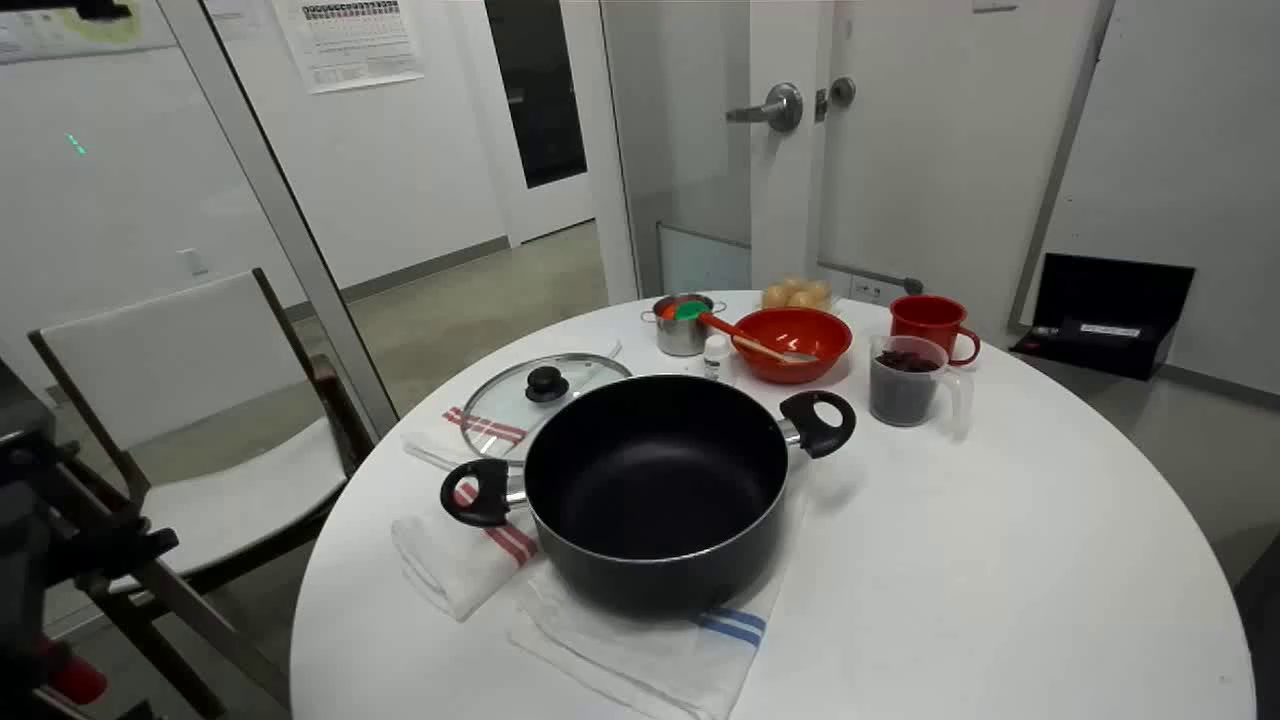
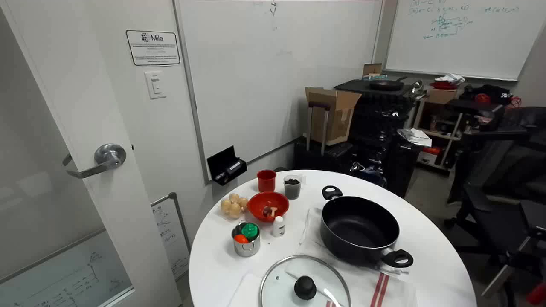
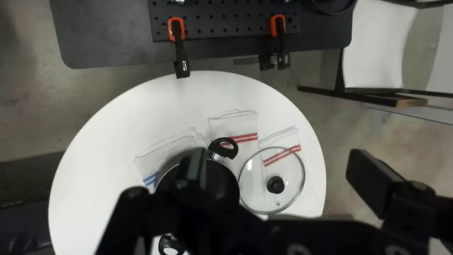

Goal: Put the lid on the pot

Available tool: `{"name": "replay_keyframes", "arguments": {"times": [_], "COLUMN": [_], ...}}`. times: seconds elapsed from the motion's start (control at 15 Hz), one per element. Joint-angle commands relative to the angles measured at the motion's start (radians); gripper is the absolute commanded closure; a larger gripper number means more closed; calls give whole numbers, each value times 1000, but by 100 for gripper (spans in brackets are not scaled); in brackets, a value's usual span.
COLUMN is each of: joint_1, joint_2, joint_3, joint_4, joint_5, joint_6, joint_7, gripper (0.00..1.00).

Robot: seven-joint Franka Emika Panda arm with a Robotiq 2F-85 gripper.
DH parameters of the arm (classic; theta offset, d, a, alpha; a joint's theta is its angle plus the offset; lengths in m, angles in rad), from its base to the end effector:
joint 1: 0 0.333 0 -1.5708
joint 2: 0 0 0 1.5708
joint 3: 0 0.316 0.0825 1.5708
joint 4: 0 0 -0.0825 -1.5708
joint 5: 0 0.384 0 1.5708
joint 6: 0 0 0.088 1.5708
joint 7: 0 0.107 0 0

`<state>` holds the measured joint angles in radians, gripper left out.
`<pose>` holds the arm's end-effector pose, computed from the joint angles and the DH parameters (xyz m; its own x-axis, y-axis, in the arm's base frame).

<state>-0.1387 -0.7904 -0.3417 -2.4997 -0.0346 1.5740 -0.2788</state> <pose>0.2638 -0.1574 0.5097 0.9928 -0.0698 -0.0970 -0.0915 -0.9662 -0.2409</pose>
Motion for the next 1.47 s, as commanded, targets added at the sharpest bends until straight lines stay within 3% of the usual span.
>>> {"name": "replay_keyframes", "arguments": {"times": [0.0, 0.33, 0.67, 0.93, 1.4], "joint_1": [-14, -14, 35, 95, 168], "joint_2": [4, 4, 114, 246, 594], "joint_3": [10, 10, 55, 128, 274], "joint_4": [2, 2, 75, 162, 366], "joint_5": [7, 7, -4, -9, -46], "joint_6": [-1, -1, -3, 5, 75], "joint_7": [-8, -8, -15, -21, 10], "gripper": [0, 0, 0, 0, 0]}}
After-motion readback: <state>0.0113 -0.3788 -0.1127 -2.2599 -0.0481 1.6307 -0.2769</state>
